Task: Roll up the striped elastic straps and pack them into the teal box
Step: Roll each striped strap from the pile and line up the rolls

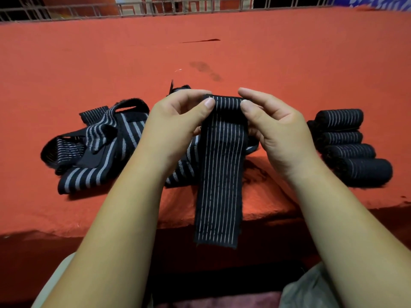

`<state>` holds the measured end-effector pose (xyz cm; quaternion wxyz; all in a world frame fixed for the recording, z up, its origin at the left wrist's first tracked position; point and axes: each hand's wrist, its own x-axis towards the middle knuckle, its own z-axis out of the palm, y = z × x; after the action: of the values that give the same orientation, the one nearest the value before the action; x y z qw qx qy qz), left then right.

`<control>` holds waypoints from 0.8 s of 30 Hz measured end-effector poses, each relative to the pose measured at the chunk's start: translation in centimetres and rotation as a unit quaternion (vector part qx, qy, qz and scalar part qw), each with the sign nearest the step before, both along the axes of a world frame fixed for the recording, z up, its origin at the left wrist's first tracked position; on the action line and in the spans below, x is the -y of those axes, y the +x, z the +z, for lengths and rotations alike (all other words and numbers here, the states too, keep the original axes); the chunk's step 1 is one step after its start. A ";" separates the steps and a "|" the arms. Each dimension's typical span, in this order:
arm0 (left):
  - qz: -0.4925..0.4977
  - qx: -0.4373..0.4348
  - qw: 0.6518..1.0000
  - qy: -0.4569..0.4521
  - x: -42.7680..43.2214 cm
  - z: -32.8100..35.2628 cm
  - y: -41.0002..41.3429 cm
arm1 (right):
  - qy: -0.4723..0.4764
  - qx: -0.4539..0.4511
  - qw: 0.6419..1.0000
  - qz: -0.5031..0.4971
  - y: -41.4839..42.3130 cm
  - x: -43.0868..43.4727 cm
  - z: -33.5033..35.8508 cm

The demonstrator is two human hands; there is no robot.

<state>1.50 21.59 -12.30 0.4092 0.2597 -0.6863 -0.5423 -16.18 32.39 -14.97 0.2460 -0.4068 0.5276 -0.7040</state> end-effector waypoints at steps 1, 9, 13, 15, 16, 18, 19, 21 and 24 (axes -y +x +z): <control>-0.003 -0.002 1.000 -0.001 0.0 0.0 0.0 | 0.007 -0.003 1.000 -0.008 -0.1 0.0 0.0; 0.017 -0.011 1.000 0.006 -0.4 0.1 0.2 | 0.025 -0.054 0.998 -0.005 0.2 -0.6 0.4; 0.063 -0.028 0.998 0.005 -1.2 0.3 -0.2 | 0.041 -0.072 0.996 -0.020 0.3 -0.3 0.4; 0.083 -0.028 0.996 -0.006 -1.5 0.3 -0.5 | 0.042 -0.070 0.996 -0.032 0.4 0.1 0.2; 0.084 -0.026 0.996 -0.013 -1.6 0.3 -0.6 | 0.045 -0.066 0.996 -0.036 0.5 0.1 0.2; 0.075 -0.027 0.997 -0.018 -1.8 0.1 -0.9 | 0.047 -0.058 0.997 -0.038 0.5 0.1 0.3; 0.069 -0.029 0.997 -0.018 -1.9 0.0 -1.0 | 0.049 -0.051 0.997 -0.041 0.5 0.1 0.3; 0.062 -0.030 0.997 -0.018 -2.0 -0.1 -1.1 | 0.053 -0.037 0.997 -0.042 0.4 -0.1 0.4; 0.058 -0.027 0.998 -0.017 -1.9 -0.3 -1.0 | 0.059 -0.048 0.996 -0.044 0.5 -0.4 0.7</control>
<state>0.51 23.53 -12.61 0.4624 0.2772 -0.6683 -0.5126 -15.71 32.80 -14.24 0.2126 -0.4013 0.5971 -0.6613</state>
